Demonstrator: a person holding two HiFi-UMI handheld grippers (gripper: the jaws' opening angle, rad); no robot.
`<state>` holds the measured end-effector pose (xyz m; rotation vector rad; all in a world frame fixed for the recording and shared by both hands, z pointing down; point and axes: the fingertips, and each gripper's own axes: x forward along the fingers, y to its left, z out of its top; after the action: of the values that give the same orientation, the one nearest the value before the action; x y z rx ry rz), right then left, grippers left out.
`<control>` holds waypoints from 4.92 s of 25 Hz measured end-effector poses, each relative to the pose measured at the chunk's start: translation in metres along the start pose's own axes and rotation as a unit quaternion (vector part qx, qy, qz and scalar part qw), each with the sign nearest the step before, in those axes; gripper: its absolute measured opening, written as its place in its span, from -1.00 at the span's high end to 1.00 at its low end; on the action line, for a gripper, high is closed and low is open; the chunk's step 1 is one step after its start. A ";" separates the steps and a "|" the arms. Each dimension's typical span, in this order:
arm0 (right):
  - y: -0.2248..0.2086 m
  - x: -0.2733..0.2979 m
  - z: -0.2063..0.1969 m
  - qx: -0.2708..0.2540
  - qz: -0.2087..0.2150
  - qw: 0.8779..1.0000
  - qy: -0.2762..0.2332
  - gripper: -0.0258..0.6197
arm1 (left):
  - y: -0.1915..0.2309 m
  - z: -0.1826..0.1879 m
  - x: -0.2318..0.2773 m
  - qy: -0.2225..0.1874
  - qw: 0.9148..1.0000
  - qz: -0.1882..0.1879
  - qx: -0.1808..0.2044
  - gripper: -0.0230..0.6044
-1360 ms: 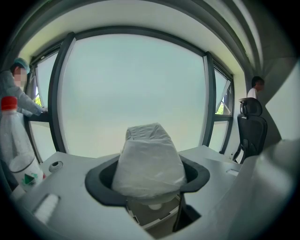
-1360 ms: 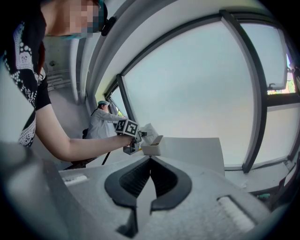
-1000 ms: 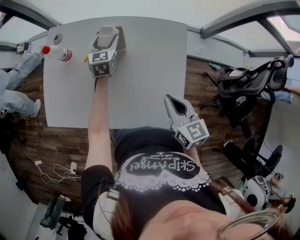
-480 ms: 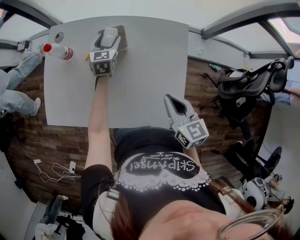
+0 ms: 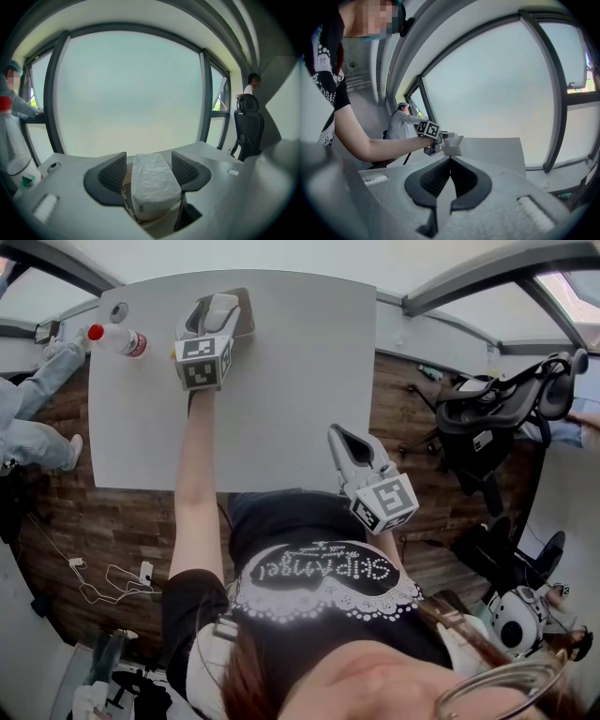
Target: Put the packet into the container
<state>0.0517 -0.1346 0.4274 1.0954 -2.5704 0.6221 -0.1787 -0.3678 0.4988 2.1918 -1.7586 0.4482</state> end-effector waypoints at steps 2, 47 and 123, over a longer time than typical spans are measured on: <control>0.002 0.000 0.001 -0.002 0.000 1.000 -0.003 0.93 | 0.001 0.004 -0.005 -0.005 1.000 0.002 0.003 0.09; 0.048 -0.024 0.009 -0.047 0.058 0.996 -0.046 0.93 | -0.044 0.086 -0.154 -0.148 0.987 0.043 0.044 0.95; -0.037 -0.126 0.034 -0.052 -0.068 0.993 -0.075 0.93 | -0.148 -0.009 -0.311 -0.150 0.988 0.035 -0.033 0.95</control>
<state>0.1609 -0.0971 0.3563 1.3150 -2.5907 0.3826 -0.0978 -0.0573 0.3720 2.2502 -1.9730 0.0746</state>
